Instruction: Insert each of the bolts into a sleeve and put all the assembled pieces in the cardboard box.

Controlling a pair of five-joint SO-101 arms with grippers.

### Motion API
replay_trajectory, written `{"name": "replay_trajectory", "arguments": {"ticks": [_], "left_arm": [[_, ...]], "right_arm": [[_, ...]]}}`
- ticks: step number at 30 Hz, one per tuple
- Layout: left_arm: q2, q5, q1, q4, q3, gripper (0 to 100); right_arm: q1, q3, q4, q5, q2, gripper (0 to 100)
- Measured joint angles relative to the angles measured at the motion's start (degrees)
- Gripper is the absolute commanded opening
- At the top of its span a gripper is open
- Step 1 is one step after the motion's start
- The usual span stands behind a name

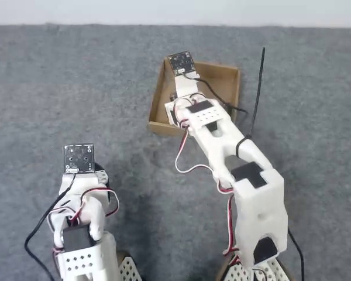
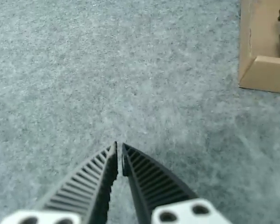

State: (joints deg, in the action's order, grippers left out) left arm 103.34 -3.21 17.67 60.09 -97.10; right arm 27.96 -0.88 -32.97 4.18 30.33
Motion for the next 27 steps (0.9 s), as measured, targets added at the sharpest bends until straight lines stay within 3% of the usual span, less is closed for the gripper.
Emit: {"name": "replay_trajectory", "arguments": {"ticks": [6,16,27], "left_arm": [[0.0,0.0,0.0,0.0,0.0,1],[0.0,0.0,0.0,0.0,0.0,1],[0.0,0.0,0.0,0.0,0.0,1]], "right_arm": [[0.1,-1.2,-3.7,0.0,0.0,16.4],[-0.3,-1.8,-4.1,0.1,-1.0,0.2],[-0.1,16.1,-4.1,0.1,-23.2,0.6]]}}
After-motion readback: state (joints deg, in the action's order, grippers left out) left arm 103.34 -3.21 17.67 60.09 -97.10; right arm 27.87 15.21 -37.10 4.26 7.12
